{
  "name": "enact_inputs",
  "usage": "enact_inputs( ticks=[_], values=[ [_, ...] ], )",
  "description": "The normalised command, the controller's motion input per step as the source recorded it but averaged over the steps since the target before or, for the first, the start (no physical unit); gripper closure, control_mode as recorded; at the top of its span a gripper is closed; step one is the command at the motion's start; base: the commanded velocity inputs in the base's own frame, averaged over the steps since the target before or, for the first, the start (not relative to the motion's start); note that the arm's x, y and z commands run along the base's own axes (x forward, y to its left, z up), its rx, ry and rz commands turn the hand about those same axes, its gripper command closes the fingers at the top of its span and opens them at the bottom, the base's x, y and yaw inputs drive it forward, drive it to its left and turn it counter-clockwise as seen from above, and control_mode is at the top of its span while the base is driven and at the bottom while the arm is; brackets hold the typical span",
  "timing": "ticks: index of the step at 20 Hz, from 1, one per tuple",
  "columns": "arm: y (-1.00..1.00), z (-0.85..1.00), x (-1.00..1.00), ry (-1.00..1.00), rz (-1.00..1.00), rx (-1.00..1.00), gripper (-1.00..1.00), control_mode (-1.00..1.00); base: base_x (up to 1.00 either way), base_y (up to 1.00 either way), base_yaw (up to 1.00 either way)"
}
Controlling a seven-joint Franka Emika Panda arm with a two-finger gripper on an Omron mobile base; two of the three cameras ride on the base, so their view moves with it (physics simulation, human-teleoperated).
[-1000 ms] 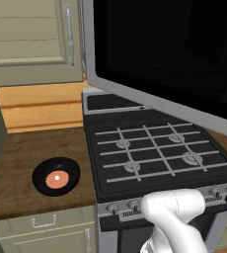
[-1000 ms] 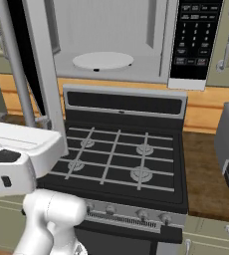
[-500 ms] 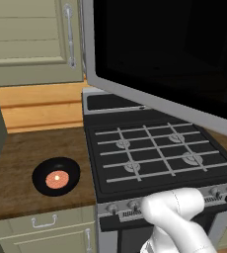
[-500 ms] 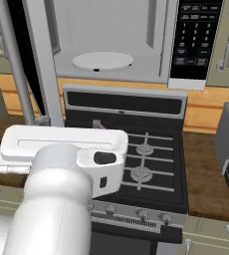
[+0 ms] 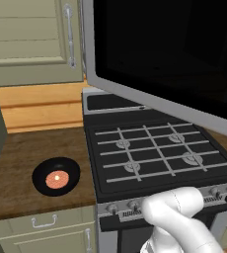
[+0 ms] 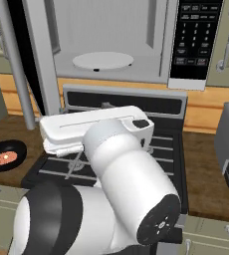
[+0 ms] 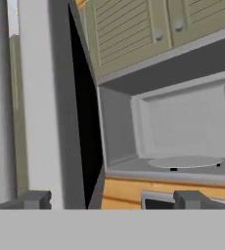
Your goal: Open the microwave, place the bowl with waffle inside the microwave, then close the microwave door and turn it on.
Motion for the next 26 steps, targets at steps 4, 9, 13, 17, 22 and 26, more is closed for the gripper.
enact_inputs(
  ticks=[4,9,13,17,22,26],
  values=[
    [0.01,-0.17,0.6,0.0,0.36,0.0,-1.0,-1.0,0.0,0.0,0.0],
    [0.04,-0.07,0.48,0.0,0.32,0.0,-1.0,-1.0,0.0,0.0,0.0],
    [0.16,0.0,0.1,0.0,0.18,0.0,-1.0,-1.0,0.0,0.0,0.0],
    [0.45,0.0,0.02,0.0,0.15,0.0,-1.0,-1.0,0.0,0.0,0.0],
    [0.47,0.0,0.02,0.0,0.15,0.0,-1.0,-1.0,0.0,0.0,0.0],
    [0.53,0.0,-0.04,0.0,0.17,0.0,-1.0,-1.0,0.0,0.0,0.0]
  ],
)
